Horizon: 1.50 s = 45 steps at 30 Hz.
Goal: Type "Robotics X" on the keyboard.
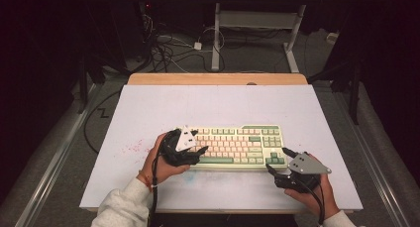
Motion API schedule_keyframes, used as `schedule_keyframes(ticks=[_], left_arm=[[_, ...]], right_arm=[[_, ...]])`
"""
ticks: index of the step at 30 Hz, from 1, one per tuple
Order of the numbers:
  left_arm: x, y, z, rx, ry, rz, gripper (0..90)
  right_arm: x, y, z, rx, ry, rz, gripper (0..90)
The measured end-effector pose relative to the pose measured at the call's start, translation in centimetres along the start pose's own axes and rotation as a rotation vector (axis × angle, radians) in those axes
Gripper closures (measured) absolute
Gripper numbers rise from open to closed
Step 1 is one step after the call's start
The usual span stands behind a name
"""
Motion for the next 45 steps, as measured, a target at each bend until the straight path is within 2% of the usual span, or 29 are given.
schedule_keyframes(ticks=[2, 6, 9, 11, 15, 18, 24, 30, 37, 45], left_arm=[[0.0, -0.1, 0.4, 0.016, -0.009, -0.001, 31.9], [-0.4, -0.8, 1.2, 0.023, 0.012, -0.007, 24.9], [-0.7, -1.1, 2.0, 0.053, 0.028, -0.021, 21.9], [-1.0, -1.4, 2.5, 0.065, 0.038, -0.014, 20.1], [-1.6, -2.3, 3.4, 0.055, 0.066, -0.009, 19.7], [-1.7, -3.1, 4.0, 0.046, 0.07, 0.002, 19.0], [-1.7, -4.8, 5.3, 0.01, 0.095, -0.001, 18.9], [-1.9, -6.9, 6.2, -0.029, 0.099, 0.021, 18.9], [-2.0, -8.2, 6.9, -0.049, 0.11, 0.047, 18.2], [-1.6, -9.4, 7.3, -0.077, 0.107, 0.061, 18.3]], right_arm=[[0.0, -0.1, 0.0, -0.004, 0.004, -0.005, 27.2], [0.0, -0.2, -0.1, -0.012, 0.01, -0.015, 27.5], [0.0, -0.2, -0.1, -0.01, 0.009, -0.019, 27.5], [0.0, -0.2, -0.2, -0.009, 0.013, -0.026, 27.4], [-0.2, -0.2, -0.3, -0.012, 0.015, -0.025, 27.4], [-0.3, -0.2, -0.3, -0.016, 0.02, -0.025, 29.0], [-0.6, -0.1, -0.4, -0.019, 0.036, -0.041, 32.8], [-0.9, 0.0, -0.5, -0.03, 0.064, -0.051, 37.2], [-1.2, 0.1, -1.0, -0.055, 0.081, -0.037, 48.4], [-1.5, 0.5, -1.7, -0.084, 0.141, -0.034, 68.2]])
Point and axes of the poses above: each handheld gripper's, and its own axes: z roughly backward along the jaws, y roughly out of its top, x roughly to its right, the point moved 10 cm from there along -z, roughly forward along the jaws, and after that the axes turned 12 degrees about x, right-handed, at the moved point
